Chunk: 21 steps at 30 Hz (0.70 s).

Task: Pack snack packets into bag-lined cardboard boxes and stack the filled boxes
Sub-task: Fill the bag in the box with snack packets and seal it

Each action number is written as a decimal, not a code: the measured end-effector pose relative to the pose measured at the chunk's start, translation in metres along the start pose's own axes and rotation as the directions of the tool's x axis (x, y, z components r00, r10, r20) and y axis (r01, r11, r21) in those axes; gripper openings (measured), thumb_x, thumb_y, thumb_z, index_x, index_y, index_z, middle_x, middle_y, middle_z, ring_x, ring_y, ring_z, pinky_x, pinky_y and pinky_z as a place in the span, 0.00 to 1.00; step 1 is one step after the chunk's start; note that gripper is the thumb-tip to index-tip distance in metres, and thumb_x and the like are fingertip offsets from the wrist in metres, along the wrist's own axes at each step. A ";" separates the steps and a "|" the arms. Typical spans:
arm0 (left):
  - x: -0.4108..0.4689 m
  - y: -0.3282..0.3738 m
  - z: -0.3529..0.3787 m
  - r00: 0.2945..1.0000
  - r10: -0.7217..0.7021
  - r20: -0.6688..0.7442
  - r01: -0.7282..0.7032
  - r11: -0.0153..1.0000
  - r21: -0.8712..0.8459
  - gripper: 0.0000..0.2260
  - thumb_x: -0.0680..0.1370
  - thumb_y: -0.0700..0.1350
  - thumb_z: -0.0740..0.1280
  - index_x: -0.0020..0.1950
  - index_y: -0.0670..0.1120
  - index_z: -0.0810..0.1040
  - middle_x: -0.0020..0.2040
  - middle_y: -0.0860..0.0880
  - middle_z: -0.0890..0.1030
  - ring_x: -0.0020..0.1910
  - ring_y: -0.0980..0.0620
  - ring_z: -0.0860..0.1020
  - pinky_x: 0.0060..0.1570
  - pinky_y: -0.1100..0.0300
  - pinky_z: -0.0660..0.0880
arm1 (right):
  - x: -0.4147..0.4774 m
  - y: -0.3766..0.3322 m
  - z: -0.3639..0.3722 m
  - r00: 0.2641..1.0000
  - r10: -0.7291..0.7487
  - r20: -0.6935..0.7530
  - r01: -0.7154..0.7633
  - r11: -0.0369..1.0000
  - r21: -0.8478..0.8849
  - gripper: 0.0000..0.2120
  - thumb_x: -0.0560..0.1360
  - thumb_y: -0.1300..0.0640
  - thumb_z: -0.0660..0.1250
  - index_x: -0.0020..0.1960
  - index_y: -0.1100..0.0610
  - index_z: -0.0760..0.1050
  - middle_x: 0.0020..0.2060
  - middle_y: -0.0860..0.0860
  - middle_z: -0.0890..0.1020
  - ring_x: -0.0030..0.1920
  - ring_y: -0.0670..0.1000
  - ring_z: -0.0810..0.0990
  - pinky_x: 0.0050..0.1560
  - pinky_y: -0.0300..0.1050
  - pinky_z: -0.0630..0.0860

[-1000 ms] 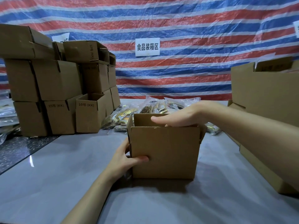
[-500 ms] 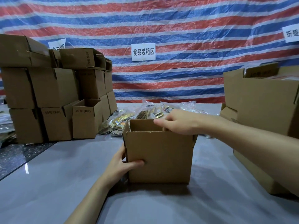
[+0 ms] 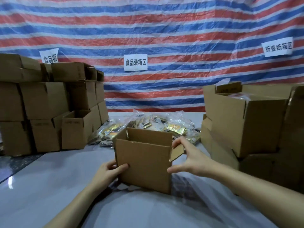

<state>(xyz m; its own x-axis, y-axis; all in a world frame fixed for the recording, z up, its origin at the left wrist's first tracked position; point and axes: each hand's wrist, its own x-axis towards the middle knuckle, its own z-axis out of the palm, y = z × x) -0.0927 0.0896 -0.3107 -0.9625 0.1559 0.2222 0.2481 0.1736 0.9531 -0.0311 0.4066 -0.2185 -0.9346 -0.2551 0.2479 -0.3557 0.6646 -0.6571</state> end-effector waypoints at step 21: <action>-0.007 0.199 0.080 0.958 0.285 0.030 -0.271 0.934 -0.233 0.11 0.72 0.56 0.74 0.53 0.58 0.87 0.51 0.53 0.87 0.42 0.54 0.85 0.38 0.63 0.81 | -0.112 -0.101 -0.147 0.849 -0.250 -0.467 0.235 0.968 -0.091 0.46 0.62 0.40 0.82 0.69 0.43 0.56 0.63 0.45 0.66 0.67 0.48 0.69 0.62 0.42 0.69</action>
<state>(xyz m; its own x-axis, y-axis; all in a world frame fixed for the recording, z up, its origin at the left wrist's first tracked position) -0.0280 0.2005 -0.1388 -0.8481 0.2276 0.4785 0.4667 -0.1068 0.8780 0.1090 0.4715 -0.0750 -0.7055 -0.0548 0.7066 -0.5639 0.6473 -0.5128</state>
